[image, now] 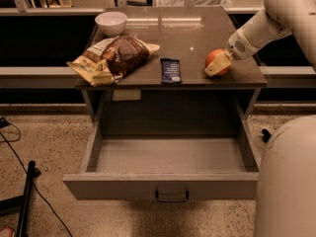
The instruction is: Pick apple from top drawer and place on counter
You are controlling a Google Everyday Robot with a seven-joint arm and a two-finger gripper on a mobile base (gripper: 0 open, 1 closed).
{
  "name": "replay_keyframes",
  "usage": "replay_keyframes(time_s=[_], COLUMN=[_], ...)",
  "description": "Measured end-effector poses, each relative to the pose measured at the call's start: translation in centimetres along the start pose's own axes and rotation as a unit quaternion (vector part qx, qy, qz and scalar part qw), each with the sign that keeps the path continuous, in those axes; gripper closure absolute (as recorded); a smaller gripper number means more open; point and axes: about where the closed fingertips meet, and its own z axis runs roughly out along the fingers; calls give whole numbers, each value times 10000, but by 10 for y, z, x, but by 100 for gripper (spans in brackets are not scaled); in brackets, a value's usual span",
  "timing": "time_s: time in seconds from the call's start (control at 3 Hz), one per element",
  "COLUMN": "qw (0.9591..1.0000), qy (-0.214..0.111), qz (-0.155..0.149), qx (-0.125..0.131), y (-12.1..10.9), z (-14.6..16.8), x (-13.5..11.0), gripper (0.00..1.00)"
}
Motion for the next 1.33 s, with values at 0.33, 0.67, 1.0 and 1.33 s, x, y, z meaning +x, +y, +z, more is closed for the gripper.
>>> replay_keyframes(time_s=[0.33,0.67,1.0,1.33], qw=[10000,10000,9992,9928], qy=[0,0,-285,-811], qz=[0,0,-259,-766], qx=[0,0,74,443], y=[0,0,5,14], z=[0,0,-21,-70], x=[0,0,-10,-21], gripper=[7,0,0,0])
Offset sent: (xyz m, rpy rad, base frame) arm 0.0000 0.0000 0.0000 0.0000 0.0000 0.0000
